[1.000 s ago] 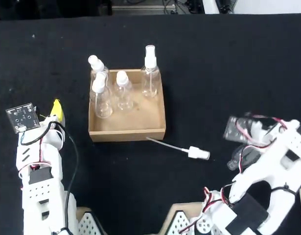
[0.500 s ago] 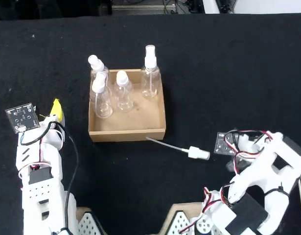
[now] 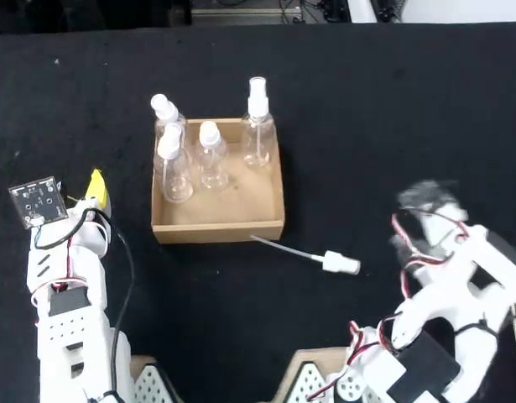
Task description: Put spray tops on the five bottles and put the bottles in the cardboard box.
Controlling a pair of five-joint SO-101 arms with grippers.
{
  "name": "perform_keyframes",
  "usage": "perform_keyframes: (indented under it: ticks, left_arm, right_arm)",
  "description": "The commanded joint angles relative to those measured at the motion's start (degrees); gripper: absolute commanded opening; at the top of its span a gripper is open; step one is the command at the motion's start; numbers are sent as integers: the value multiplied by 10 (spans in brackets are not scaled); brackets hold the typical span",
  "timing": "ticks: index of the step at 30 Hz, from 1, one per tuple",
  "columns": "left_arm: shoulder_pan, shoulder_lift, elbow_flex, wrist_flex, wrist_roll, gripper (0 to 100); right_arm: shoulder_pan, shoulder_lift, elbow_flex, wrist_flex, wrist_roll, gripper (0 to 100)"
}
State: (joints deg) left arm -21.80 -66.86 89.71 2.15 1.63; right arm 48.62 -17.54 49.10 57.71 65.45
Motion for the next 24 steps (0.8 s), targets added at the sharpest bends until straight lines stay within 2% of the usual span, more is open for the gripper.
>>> perform_keyframes:
  ticks: [1,6,11,13,15,19,24]
  left_arm:
    - [0,2,-1,-14,3,195]
    - [0,2,-1,-14,3,195]
    - [0,2,-1,-13,3,195]
    - [0,2,-1,-13,3,195]
    - [0,2,-1,-13,3,195]
    - [0,2,-1,-13,3,195]
    - [0,-4,6,-14,3,195]
  right_arm:
    - [44,4,-62,56,-152,195]
    - [43,4,-90,113,-129,219]
    - [32,4,-116,116,-105,401]
    - [17,4,-131,136,-105,440]
    - [0,4,-145,164,-99,433]
    - [-44,4,-155,193,-41,371]
    - [-45,28,-154,196,13,342]
